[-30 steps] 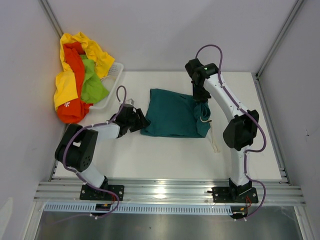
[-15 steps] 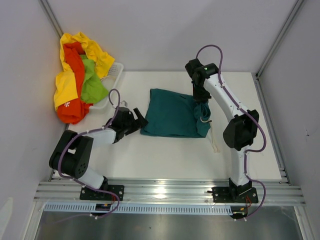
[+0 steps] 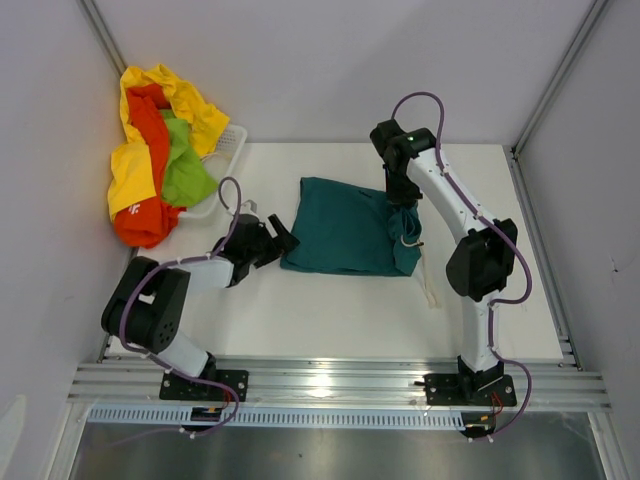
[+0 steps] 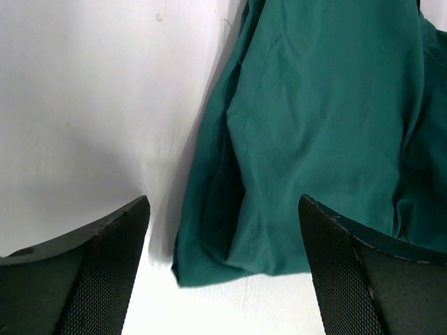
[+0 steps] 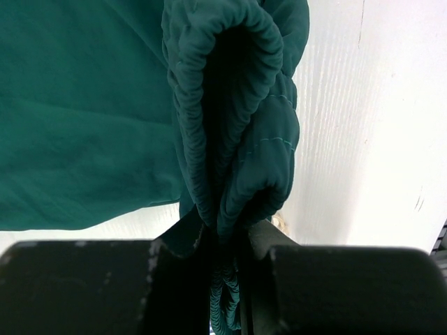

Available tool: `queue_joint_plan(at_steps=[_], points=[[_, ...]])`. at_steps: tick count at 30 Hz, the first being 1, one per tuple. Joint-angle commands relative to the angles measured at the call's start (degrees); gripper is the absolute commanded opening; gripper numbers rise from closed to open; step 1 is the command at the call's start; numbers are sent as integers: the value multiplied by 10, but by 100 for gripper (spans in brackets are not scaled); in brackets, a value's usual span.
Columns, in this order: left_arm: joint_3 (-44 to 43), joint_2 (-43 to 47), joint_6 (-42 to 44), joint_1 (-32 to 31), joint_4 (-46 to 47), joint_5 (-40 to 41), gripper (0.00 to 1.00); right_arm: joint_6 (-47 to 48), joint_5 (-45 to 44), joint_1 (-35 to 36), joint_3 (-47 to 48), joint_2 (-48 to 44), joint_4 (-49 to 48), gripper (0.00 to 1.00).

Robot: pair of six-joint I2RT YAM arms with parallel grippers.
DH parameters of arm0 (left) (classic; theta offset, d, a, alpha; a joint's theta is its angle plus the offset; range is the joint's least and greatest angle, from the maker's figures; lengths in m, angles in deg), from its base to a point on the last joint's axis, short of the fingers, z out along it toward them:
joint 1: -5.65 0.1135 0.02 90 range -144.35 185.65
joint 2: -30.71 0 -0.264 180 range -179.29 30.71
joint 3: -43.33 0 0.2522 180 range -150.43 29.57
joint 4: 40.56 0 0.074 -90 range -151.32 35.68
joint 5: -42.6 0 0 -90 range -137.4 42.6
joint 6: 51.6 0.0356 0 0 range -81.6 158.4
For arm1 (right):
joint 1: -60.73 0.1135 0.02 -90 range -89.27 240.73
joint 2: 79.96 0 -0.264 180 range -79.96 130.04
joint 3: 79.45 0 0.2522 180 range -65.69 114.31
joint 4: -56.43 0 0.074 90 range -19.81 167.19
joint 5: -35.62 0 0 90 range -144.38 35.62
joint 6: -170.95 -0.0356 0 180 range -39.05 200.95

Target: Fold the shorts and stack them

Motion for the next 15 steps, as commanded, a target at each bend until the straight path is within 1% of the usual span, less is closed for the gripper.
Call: queue_joint_plan(at_steps=[1, 4, 5, 7, 8, 11, 13, 14, 15], points=[[-40, -22, 9, -7, -6, -8, 88, -6, 4, 4, 4, -16, 15, 0], [-59, -36, 16, -15, -31, -8, 84, -10, 5, 4, 4, -18, 14, 0], [-64, -42, 16, -16, -35, -13, 77, -11, 6, 3, 5, -18, 14, 0], [-80, -60, 17, -21, -49, -17, 68, -24, 12, 3, 9, -18, 15, 0], [-91, -65, 18, -29, -58, -14, 58, -29, 17, 2, 13, -18, 16, 0], [-107, -69, 25, -46, -86, 6, 35, -48, 38, 1, 35, -15, 23, 0], [-100, -59, 24, -53, -89, 12, 27, -61, 50, 1, 62, -9, 31, 0], [-95, -58, 23, -62, -88, 12, 19, -65, 55, 2, 69, -8, 34, 0], [-97, -58, 23, -67, -90, 12, 15, -67, 60, 2, 75, -8, 34, 0]])
